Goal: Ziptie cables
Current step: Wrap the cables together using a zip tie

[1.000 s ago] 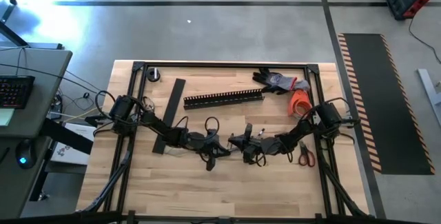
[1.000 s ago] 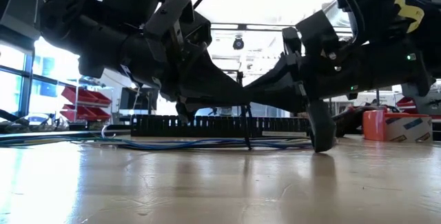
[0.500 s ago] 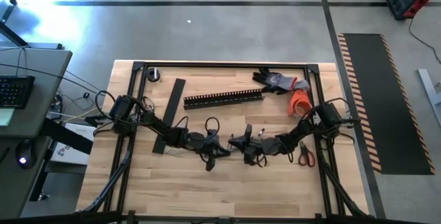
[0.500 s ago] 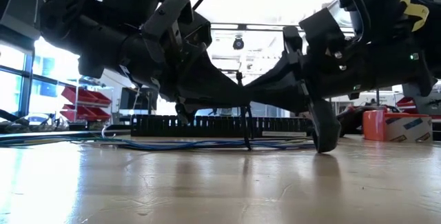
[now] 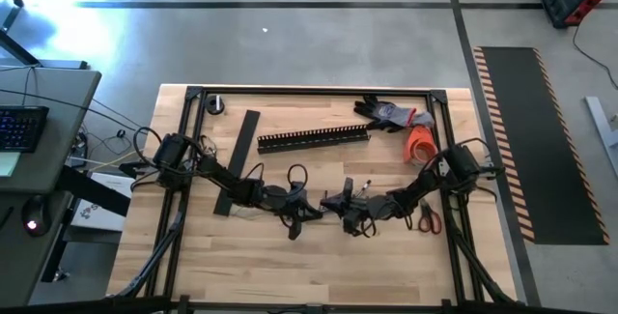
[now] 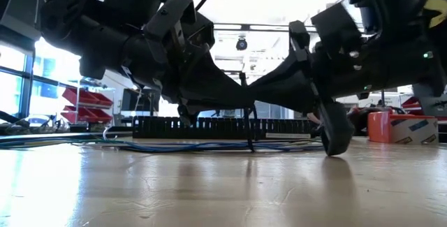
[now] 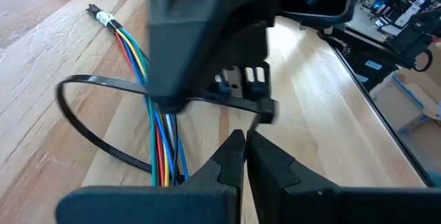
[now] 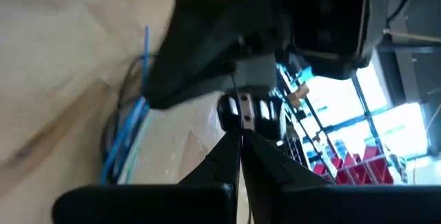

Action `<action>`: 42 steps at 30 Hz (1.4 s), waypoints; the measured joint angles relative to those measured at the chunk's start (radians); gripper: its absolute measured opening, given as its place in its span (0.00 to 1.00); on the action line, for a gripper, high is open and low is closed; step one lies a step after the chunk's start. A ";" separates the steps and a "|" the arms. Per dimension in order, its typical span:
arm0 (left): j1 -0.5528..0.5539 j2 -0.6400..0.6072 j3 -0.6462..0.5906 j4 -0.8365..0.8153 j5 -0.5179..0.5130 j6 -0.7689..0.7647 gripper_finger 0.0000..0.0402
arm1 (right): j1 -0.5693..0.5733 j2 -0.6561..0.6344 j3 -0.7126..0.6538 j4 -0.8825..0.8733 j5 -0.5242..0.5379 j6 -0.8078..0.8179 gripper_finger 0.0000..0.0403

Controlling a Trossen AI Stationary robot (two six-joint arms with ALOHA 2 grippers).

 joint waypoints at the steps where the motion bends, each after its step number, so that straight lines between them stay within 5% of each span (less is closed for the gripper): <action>1: 0.000 0.000 0.000 0.000 0.001 -0.006 0.00 | 0.006 0.000 0.000 0.000 0.000 -0.013 0.00; 20: 0.053 0.000 0.000 -0.007 0.124 -0.156 0.00 | 0.042 0.003 0.045 -0.016 0.040 -0.294 0.00; 29: 0.066 0.002 0.000 -0.028 0.117 -0.132 0.00 | 0.065 0.003 0.045 -0.008 0.030 -0.268 0.00; 36: 0.065 0.002 0.000 -0.022 0.099 -0.130 0.00 | 0.060 0.003 0.046 -0.007 0.055 -0.128 0.03; 42: 0.044 0.002 0.000 -0.017 0.057 -0.128 0.00 | 0.092 -0.050 0.045 -0.092 0.148 0.136 0.21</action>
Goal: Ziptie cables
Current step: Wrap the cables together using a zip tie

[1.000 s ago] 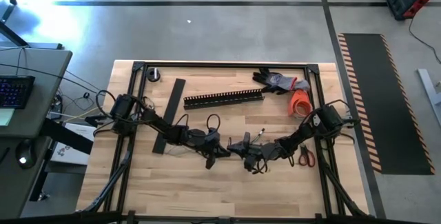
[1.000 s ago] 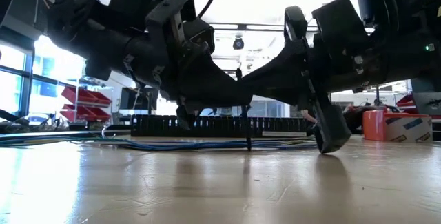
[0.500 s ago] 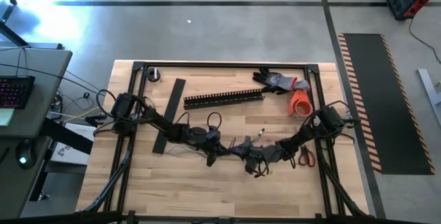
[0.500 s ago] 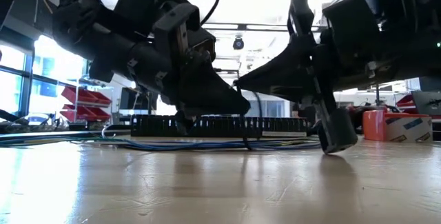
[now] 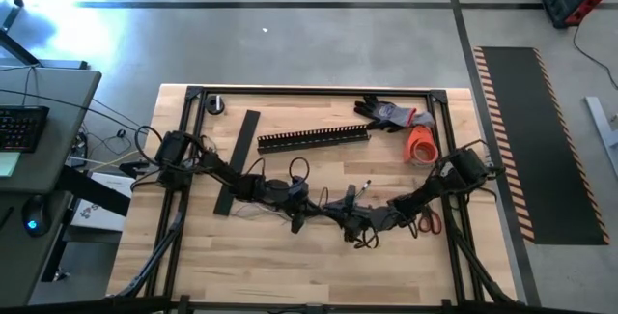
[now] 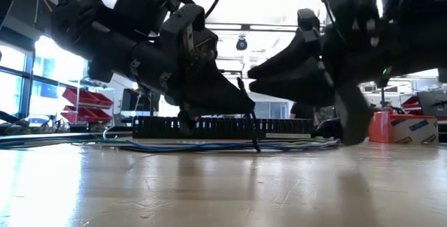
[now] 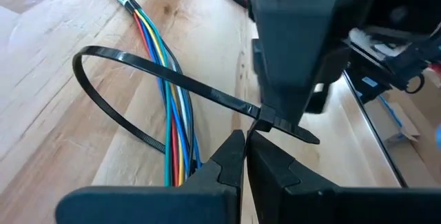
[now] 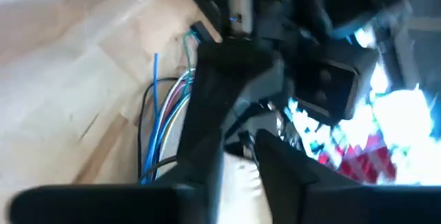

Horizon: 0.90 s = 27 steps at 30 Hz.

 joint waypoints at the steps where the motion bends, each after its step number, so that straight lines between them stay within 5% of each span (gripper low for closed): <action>1: -0.006 0.000 0.000 0.006 -0.011 0.006 0.00 | 0.009 -0.018 0.000 -0.043 0.019 0.065 0.24; 8: -0.053 0.009 0.018 0.106 -0.134 0.081 0.00 | 0.090 -0.199 0.000 -0.320 0.144 0.571 0.42; 16: -0.071 0.103 0.108 0.101 -0.242 0.191 0.00 | 0.166 -0.427 0.001 -0.626 0.165 1.002 0.43; 27: -0.063 0.195 0.181 0.095 -0.281 0.269 0.00 | 0.147 -0.370 0.170 -1.161 0.044 1.336 0.43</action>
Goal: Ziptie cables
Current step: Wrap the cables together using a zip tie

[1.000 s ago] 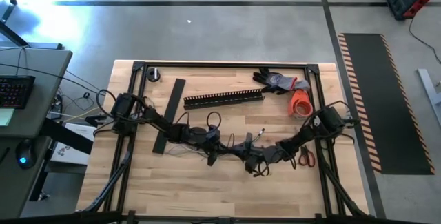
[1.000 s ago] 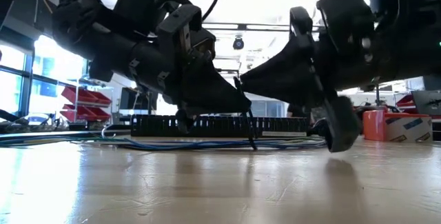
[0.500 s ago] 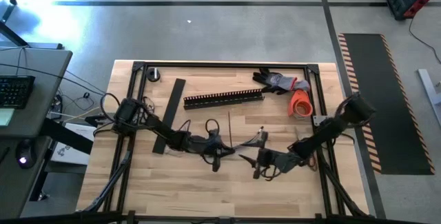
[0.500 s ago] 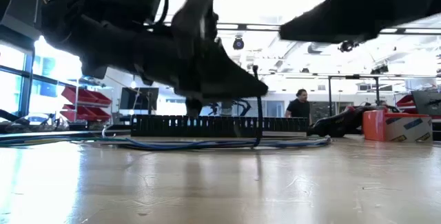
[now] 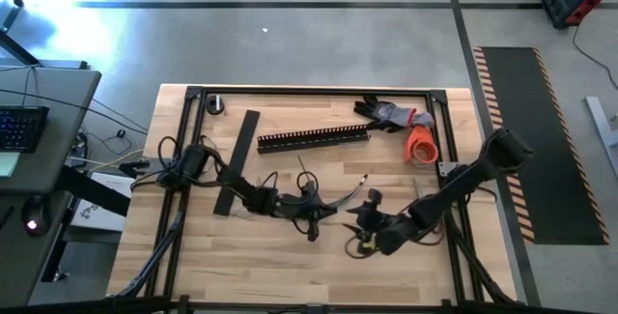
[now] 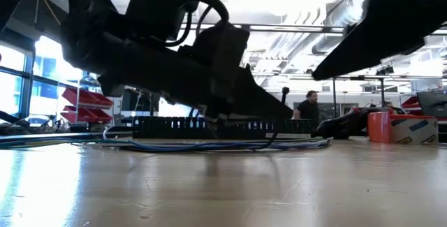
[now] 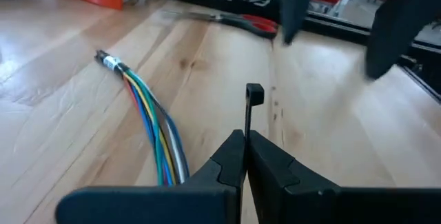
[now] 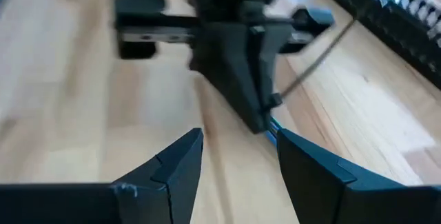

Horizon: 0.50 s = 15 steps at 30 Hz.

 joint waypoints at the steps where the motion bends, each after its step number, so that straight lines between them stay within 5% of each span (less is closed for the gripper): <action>1: -0.001 0.004 0.003 0.005 -0.004 0.000 0.00 | -0.009 0.019 0.029 -0.052 0.000 0.031 0.43; 6: 0.000 0.005 0.005 0.004 -0.020 0.010 0.00 | -0.057 0.092 0.145 -0.240 -0.015 0.203 0.43; 15: -0.083 -0.024 0.003 0.026 -0.059 0.081 0.00 | -0.066 0.055 0.181 -0.350 -0.006 0.243 0.43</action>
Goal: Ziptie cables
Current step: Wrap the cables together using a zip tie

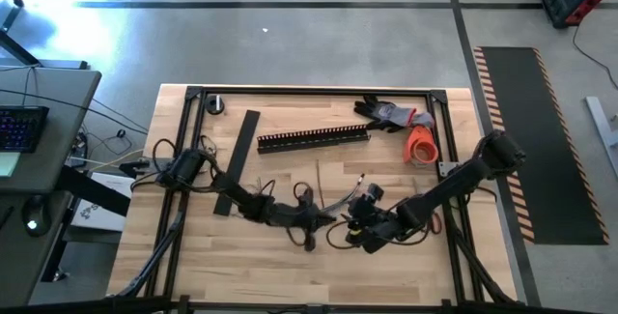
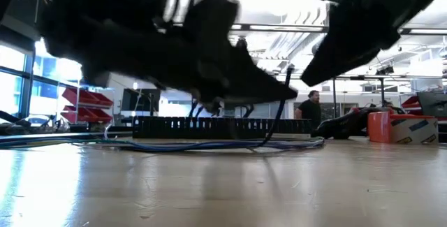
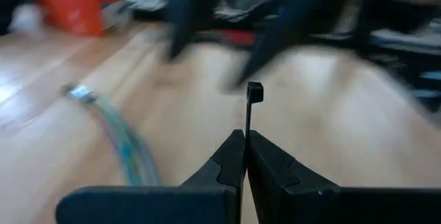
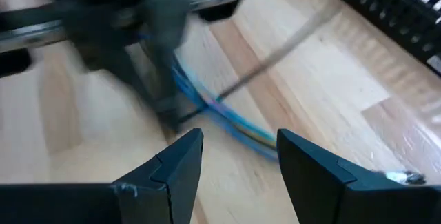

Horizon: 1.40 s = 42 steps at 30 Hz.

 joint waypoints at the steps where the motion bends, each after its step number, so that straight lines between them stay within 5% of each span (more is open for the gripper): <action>1: -0.014 -0.009 -0.005 0.000 0.001 0.006 0.00 | -0.008 -0.007 -0.004 0.003 -0.003 -0.013 0.43; 9: -0.071 -0.060 -0.144 0.037 -0.052 -0.057 0.00 | -0.148 -0.010 -0.172 0.351 -0.151 -0.256 0.43; 15: -0.057 -0.061 -0.183 0.104 -0.032 -0.095 0.00 | -0.313 -0.009 -0.302 0.590 -0.261 -0.212 0.43; 20: -0.054 -0.060 -0.182 0.115 0.020 -0.083 0.00 | -0.454 -0.007 -0.344 0.783 -0.464 -0.317 0.49; 29: -0.055 -0.060 -0.182 0.106 0.052 -0.081 0.00 | -0.571 0.173 -0.246 0.889 -0.652 -0.435 0.68; 37: -0.055 -0.060 -0.183 0.107 0.092 -0.073 0.00 | -0.601 0.376 -0.093 0.958 -0.773 -0.474 0.65; 42: -0.055 -0.060 -0.182 0.107 0.095 -0.073 0.00 | -0.611 0.402 -0.070 0.958 -0.791 -0.502 0.52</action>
